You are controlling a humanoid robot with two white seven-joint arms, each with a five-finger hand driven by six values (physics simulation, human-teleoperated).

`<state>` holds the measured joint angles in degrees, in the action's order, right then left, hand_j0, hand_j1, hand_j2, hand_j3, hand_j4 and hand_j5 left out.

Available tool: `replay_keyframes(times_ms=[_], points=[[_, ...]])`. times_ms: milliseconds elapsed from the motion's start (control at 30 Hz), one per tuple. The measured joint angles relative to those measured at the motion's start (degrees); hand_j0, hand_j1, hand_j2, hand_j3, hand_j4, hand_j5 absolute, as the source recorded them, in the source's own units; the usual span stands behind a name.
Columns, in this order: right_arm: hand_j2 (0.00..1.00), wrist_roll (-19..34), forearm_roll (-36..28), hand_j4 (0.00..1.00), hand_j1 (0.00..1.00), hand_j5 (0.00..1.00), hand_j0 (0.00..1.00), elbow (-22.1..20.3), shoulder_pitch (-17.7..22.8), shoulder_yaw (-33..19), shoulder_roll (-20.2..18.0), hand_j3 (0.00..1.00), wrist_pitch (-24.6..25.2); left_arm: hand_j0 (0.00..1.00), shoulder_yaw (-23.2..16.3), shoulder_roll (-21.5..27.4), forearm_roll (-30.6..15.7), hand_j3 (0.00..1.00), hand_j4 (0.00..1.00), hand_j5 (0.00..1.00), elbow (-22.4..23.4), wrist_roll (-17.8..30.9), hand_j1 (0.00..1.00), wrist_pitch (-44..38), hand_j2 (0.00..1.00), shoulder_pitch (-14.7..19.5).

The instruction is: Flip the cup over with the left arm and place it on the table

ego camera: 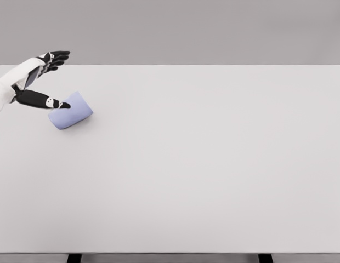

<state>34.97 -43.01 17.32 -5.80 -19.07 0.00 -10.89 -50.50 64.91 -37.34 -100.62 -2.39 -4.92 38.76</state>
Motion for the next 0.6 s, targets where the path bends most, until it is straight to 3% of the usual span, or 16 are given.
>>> replay_keyframes(times_ms=[100,200,367,600], points=[[1.00,0.00,0.00,1.00,1.00,1.00,1.00,0.00,0.00,0.00,0.00,1.00,0.00,1.00,0.15,-1.60,0.66,1.00,1.00,1.00,0.02,-1.94,1.00,-1.77,1.00,0.18],[1.00,0.00,0.00,1.00,1.00,1.00,1.00,0.00,0.09,0.00,0.00,1.00,0.01,1.00,0.03,-3.87,4.13,1.00,1.00,1.00,0.06,-2.65,1.00,-5.18,1.00,-1.84],[1.00,0.00,0.00,1.00,1.00,1.00,1.00,0.00,0.09,0.00,0.00,1.00,0.02,1.00,0.20,-5.30,9.22,1.00,1.00,1.00,0.38,-2.75,1.00,-12.73,1.00,-1.32],[1.00,0.00,0.00,1.00,1.00,1.00,1.00,0.00,0.00,0.00,0.00,1.00,0.01,1.00,0.86,-7.86,11.36,1.00,1.00,1.00,1.15,-2.40,1.00,-18.79,1.00,-1.32]])
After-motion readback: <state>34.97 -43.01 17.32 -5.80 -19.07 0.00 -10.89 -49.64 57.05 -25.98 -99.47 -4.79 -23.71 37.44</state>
